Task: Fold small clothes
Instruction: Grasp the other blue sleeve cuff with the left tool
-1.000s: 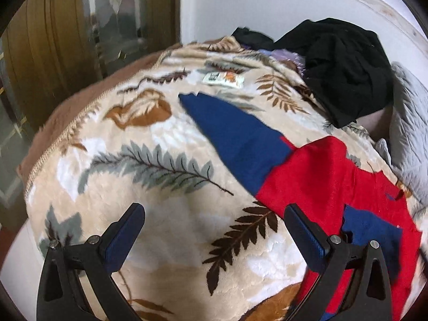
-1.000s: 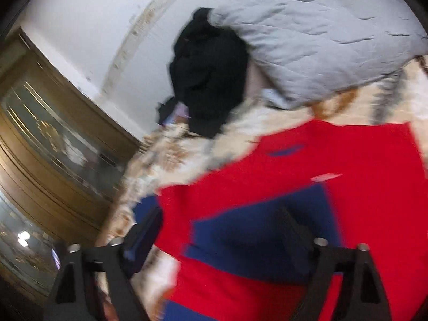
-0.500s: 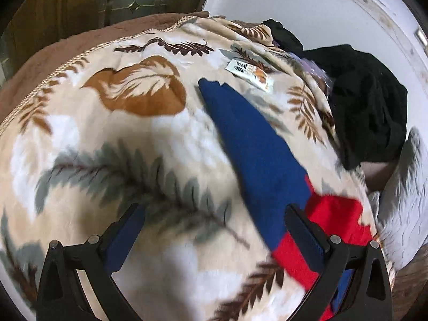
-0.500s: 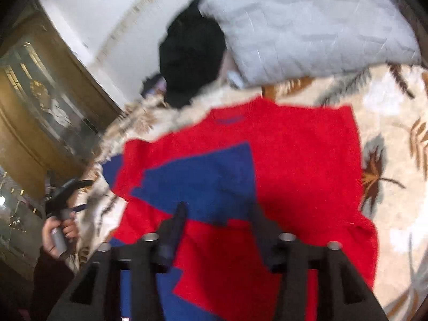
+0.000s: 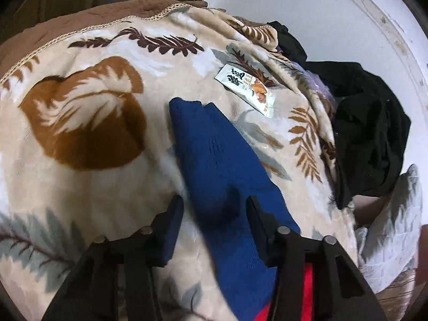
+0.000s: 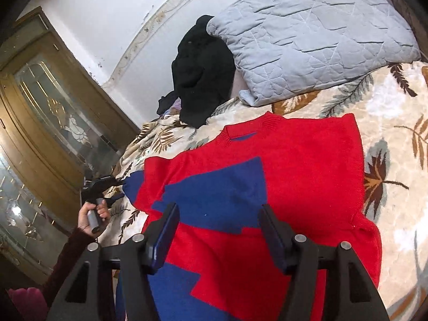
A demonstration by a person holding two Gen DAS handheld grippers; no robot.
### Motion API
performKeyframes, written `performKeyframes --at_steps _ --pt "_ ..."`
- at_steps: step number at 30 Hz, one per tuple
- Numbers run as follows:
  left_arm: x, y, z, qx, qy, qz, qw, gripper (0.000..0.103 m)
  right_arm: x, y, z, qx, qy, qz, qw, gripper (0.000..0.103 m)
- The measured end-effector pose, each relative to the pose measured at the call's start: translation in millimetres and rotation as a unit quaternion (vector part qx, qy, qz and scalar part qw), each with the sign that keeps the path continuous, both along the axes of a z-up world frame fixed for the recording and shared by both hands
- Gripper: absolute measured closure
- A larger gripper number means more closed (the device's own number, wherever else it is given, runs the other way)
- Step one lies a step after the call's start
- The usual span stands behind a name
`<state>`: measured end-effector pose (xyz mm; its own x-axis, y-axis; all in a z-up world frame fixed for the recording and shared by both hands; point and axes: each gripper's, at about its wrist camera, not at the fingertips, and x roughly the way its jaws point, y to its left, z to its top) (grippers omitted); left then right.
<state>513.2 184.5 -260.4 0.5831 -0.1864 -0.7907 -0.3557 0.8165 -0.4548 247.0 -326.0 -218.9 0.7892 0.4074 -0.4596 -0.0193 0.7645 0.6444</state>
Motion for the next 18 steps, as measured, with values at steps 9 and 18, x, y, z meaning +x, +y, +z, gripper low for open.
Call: performKeyframes --at_steps 9,18 --pt "-12 -28 40 0.035 -0.092 -0.029 0.9947 0.096 0 -16 -1 0.016 0.001 -0.029 0.999 0.037" --pt "-84 -184 142 0.108 -0.199 -0.222 0.9484 0.096 -13 -50 3 0.044 0.006 -0.101 0.994 0.037"
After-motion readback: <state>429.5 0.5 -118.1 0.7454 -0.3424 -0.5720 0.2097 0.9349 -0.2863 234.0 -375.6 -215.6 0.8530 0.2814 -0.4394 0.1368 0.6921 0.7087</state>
